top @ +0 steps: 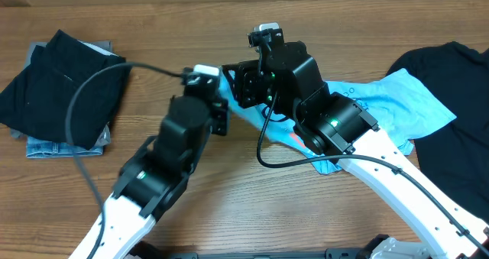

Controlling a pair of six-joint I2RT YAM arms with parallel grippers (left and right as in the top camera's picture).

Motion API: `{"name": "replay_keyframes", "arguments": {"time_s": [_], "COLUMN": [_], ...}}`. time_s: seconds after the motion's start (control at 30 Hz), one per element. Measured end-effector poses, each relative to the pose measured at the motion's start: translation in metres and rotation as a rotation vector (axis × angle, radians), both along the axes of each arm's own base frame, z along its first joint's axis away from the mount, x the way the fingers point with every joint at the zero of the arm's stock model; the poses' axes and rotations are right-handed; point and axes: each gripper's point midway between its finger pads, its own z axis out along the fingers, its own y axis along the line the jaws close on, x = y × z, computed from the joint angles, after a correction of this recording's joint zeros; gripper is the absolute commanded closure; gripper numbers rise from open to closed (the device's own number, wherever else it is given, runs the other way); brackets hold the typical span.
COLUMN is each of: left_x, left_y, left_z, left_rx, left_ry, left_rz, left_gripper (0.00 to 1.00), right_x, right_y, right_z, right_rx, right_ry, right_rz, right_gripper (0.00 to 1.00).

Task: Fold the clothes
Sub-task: 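Stretch the shirt by moving the right gripper rightward, left holding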

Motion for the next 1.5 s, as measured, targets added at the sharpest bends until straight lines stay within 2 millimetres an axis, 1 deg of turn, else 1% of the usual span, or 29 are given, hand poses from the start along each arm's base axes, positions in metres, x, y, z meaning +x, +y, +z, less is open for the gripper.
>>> {"name": "replay_keyframes", "arguments": {"time_s": [0.1,0.2,0.3,0.47,0.53,0.57,0.6,0.67,0.73,0.83,0.97,1.03,1.13,1.17,1.23,1.37,1.43,1.47,1.5], "left_x": [-0.009,-0.015,-0.019,-0.020,-0.019,-0.019,-0.019,-0.019,-0.019,-0.019,-0.019,-0.019,-0.020,-0.020,-0.020,-0.020,-0.020,-0.020,-0.020], "left_y": [0.017,0.029,0.036,0.039,0.039,0.040,0.040,0.040,0.041,0.041,0.041,0.042,0.043,0.043,0.043,0.043,0.043,0.043,0.043], "left_z": [0.012,0.020,0.027,0.029,0.029,0.029,0.029,0.029,0.029,0.029,0.029,0.029,0.027,0.027,0.027,0.026,0.026,0.026,0.026], "left_rx": [0.008,0.020,0.028,0.049,0.050,0.051,0.051,0.052,0.054,0.054,0.054,0.056,0.062,0.063,0.064,0.065,0.065,0.065,0.065], "left_ry": [-0.031,-0.052,-0.072,-0.082,-0.084,-0.084,-0.085,-0.085,-0.085,-0.085,-0.086,-0.085,-0.078,-0.077,-0.076,-0.075,-0.075,-0.074,-0.075], "left_rz": [0.056,0.090,0.107,0.116,0.117,0.118,0.119,0.123,0.126,0.126,0.126,0.129,0.131,0.132,0.132,0.132,0.132,0.132,0.132], "left_gripper": [0.96,0.96,0.96,0.96,0.96,0.96,0.96,0.96,0.96,0.96,0.96,0.96,0.96,0.96,0.96,0.96,0.96,0.96,0.96], "right_x": [0.004,0.005,-0.005,-0.044,-0.059,-0.066,-0.076,-0.084,-0.093,-0.094,-0.095,-0.096,-0.101,-0.106,-0.110,-0.121,-0.124,-0.127,-0.129], "right_y": [-0.004,-0.012,-0.033,-0.093,-0.116,-0.125,-0.139,-0.154,-0.178,-0.201,-0.224,-0.231,-0.239,-0.243,-0.248,-0.263,-0.266,-0.267,-0.267], "right_z": [0.000,0.004,0.003,-0.004,-0.015,-0.023,-0.035,-0.046,-0.059,-0.067,-0.078,-0.085,-0.100,-0.111,-0.124,-0.156,-0.167,-0.173,-0.177], "right_rx": [-0.012,-0.029,-0.089,-0.245,-0.299,-0.326,-0.358,-0.381,-0.411,-0.379,-0.316,-0.293,-0.276,-0.280,-0.272,-0.247,-0.224,-0.213,-0.206], "right_ry": [-0.011,-0.026,-0.013,0.072,0.148,0.191,0.263,0.342,0.439,0.527,0.637,0.680,0.748,0.788,0.832,0.934,0.969,0.988,1.003], "right_rz": [-0.030,-0.061,-0.108,-0.216,-0.278,-0.304,-0.353,-0.411,-0.484,-0.571,-0.657,-0.683,-0.712,-0.722,-0.753,-0.846,-0.867,-0.875,-0.883], "right_gripper": [0.44,0.43,0.42,0.42,0.42,0.41,0.37,0.32,0.32,0.32,0.46,0.60,0.67,0.68,0.72,0.73,0.74,0.78,0.80]}}
